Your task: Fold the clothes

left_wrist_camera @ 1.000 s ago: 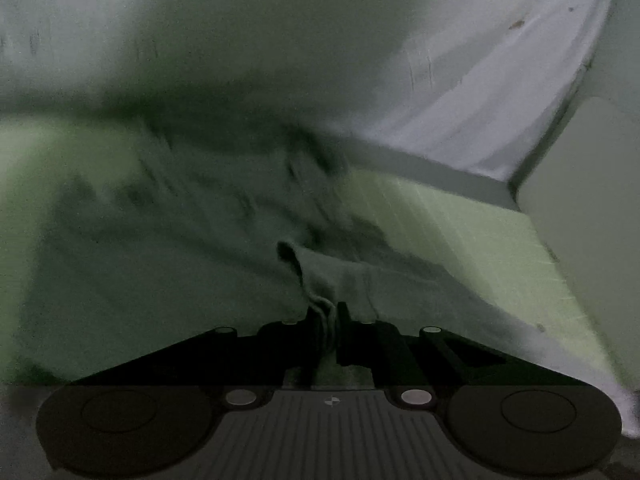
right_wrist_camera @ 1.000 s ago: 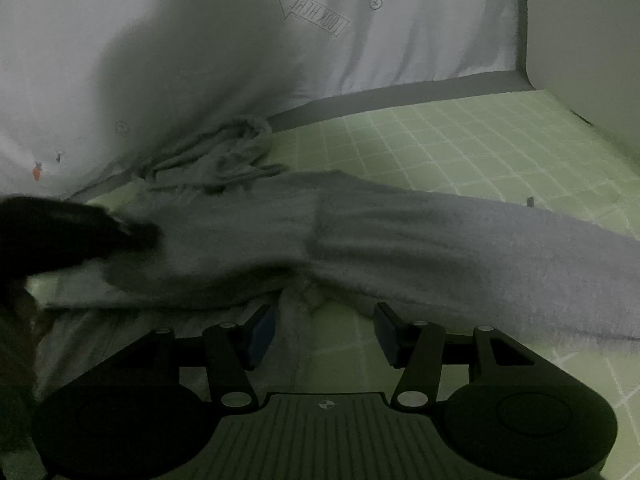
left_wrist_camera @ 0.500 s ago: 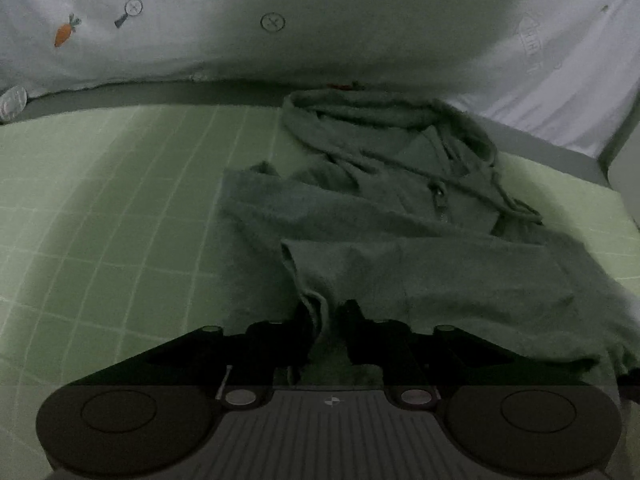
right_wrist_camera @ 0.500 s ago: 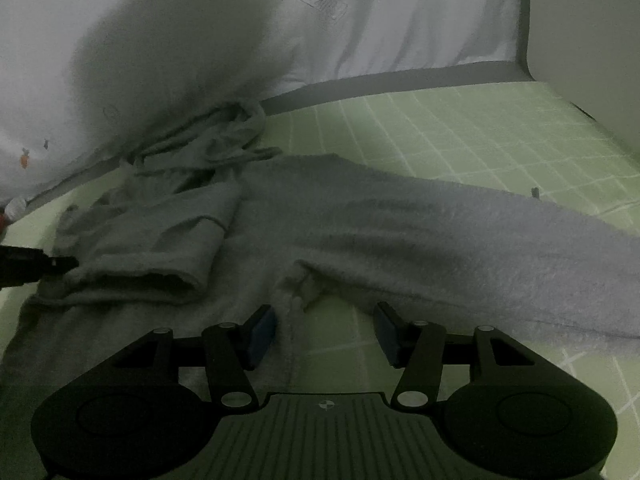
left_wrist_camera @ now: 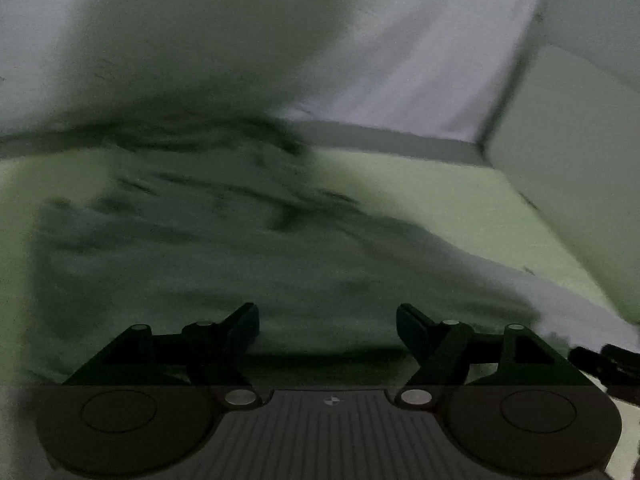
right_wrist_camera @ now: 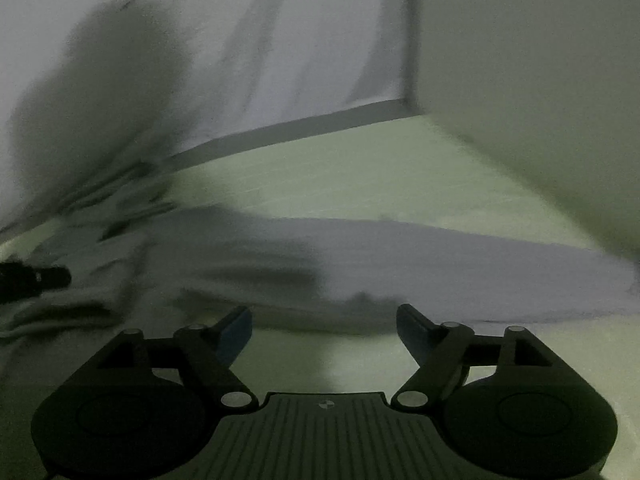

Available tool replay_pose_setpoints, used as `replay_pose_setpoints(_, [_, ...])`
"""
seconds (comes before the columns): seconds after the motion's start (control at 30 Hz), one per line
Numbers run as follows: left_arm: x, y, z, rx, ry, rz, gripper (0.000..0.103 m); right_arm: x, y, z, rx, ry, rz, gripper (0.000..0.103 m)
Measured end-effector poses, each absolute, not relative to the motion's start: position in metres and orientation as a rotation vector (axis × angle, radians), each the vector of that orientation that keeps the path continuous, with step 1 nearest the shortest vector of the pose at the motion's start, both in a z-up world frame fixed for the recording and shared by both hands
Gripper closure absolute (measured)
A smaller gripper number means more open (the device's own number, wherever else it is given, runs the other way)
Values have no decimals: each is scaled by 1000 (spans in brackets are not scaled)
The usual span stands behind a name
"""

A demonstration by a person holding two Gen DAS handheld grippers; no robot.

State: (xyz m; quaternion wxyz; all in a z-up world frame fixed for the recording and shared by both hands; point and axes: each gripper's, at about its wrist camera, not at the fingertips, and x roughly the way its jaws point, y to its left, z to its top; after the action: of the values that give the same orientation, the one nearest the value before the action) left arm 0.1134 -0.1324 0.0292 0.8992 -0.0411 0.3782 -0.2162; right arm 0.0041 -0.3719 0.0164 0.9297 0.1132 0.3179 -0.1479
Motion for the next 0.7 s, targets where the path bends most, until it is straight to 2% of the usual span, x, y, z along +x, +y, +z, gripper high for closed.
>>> replay_pose_setpoints(0.23, [89,-196,10,106,751,-360,21,-45,-484,-6,564,614,-651,6])
replay_pose_setpoints(0.4, [88,-197,9,80,767,-310,20,-58,-539,-6,588,518,-842,5])
replay_pose_setpoints(0.47, [86,-200,7,83,774,-290,19,-56,-561,-9,595,523,-920,1])
replay_pose_setpoints(0.57, [85,-202,4,69,782,-261,16,-48,-584,-16,580,556,-974,0])
replay_pose_setpoints(0.6, [84,-203,3,51,782,-241,16,-43,-589,-18,563,565,-978,4])
replay_pose_setpoints(0.63, [83,-204,3,50,780,-234,16,-41,-590,-19,549,560,-976,24])
replay_pose_setpoints(0.67, [82,-204,3,51,780,-230,16,-40,-591,-20,540,553,-967,40])
replay_pose_setpoints(0.7, [81,-204,3,50,782,-224,16,-39,-591,-18,543,542,-946,64])
